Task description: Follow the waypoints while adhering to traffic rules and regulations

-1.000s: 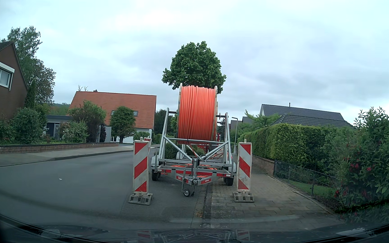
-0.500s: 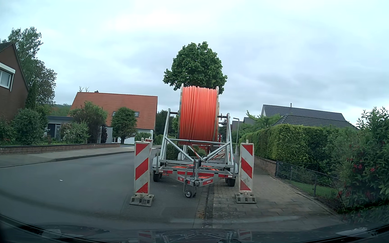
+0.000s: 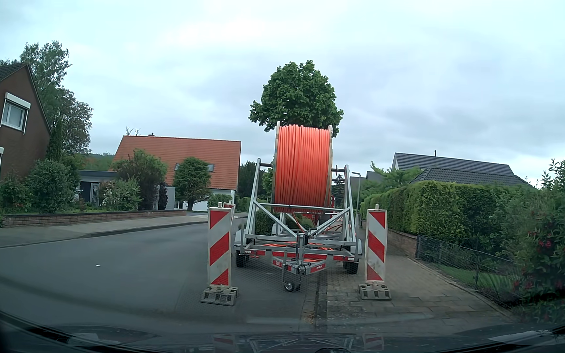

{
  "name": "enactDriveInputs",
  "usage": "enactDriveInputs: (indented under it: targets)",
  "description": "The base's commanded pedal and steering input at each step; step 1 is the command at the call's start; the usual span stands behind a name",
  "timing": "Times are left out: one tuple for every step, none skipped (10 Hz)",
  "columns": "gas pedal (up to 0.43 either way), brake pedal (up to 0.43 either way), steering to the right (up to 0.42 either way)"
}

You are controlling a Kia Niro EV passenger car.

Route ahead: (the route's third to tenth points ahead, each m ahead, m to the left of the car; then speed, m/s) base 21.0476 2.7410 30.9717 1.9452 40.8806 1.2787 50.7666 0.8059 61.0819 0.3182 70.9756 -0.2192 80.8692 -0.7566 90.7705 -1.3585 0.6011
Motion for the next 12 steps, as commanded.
enactDriveInputs:
  targets:
    - [0.047,0.0,-0.899]
    - [0.0,0.0,-0.932]
    - [0.0,0.0,-0.963]
    - [0.0,0.0,-0.974]
    - [0.0,0.0,-0.973]
    - [0.008,0.0,-0.973]
    - [0.0,0.0,-0.973]
    - [0.0,0.0,-0.973]
    - [0.0,0.0,-0.974]
    - [0.0,0.0,-0.974]
    - [0.0,0.0,-0.973]
    - [0.0,0.0,-0.973]
